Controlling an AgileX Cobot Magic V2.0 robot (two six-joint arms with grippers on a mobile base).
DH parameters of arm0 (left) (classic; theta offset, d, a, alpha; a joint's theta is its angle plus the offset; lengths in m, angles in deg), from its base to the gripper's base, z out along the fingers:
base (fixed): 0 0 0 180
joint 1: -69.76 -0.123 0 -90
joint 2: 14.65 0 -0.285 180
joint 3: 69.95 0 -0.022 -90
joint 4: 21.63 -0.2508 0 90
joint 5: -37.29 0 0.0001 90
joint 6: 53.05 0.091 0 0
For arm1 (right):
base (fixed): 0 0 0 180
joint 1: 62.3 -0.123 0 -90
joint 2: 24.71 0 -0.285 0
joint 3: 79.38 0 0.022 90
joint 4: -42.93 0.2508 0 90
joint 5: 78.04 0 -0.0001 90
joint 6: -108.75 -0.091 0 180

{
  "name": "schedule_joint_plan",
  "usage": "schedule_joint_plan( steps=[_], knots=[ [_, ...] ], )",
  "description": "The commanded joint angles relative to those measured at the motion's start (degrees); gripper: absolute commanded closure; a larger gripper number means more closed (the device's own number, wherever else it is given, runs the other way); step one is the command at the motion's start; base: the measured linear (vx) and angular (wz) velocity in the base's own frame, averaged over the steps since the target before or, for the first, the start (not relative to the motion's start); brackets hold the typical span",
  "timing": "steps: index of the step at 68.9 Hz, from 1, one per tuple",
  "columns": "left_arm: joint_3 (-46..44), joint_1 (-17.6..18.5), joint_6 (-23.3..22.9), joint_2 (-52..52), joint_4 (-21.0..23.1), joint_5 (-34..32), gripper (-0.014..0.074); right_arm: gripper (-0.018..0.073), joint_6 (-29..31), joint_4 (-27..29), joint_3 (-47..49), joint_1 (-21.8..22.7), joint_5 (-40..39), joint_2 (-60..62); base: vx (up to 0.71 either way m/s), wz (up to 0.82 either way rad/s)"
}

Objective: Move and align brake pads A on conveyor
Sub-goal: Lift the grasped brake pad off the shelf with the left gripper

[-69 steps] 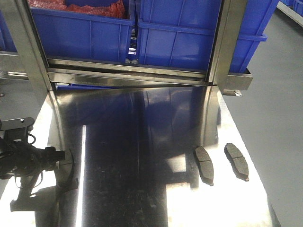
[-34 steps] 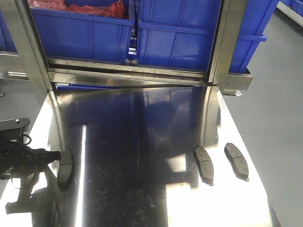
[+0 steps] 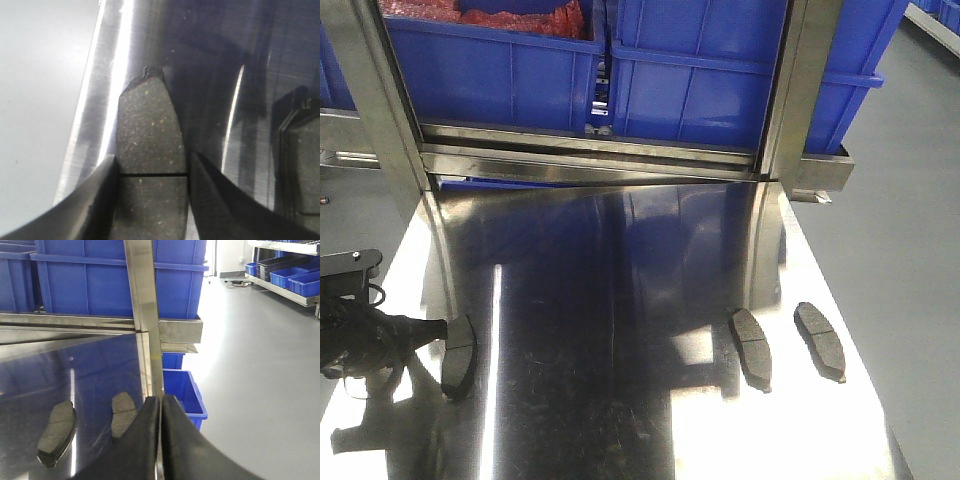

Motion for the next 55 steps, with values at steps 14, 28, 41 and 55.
schedule_joint_plan(
  steps=[14, 28, 41, 55],
  knots=[
    [-0.93, 0.3, 0.98, 6.07, 0.03, 1.33, 0.0507, 0.0562, 0.26, -0.2, -1.01, 0.42, -4.59, 0.89, 0.0, 0.0],
    [-0.93, 0.91, 7.27, 12.37, 2.73, 3.7, 0.0507, 0.0562, 0.26, -0.2, -1.01, 0.42, -4.59, 0.89, 0.0, 0.0],
    [-0.93, 0.91, 16.55, 17.91, 10.84, 5.28, 0.0507, 0.0562, 0.26, -0.2, -1.01, 0.42, -4.59, 0.89, 0.0, 0.0],
    [-0.93, 0.91, 27.01, 24.48, 19.11, 8.1, 0.0507, 0.0562, 0.26, -0.2, -1.01, 0.42, -4.59, 0.89, 0.0, 0.0]
  ],
)
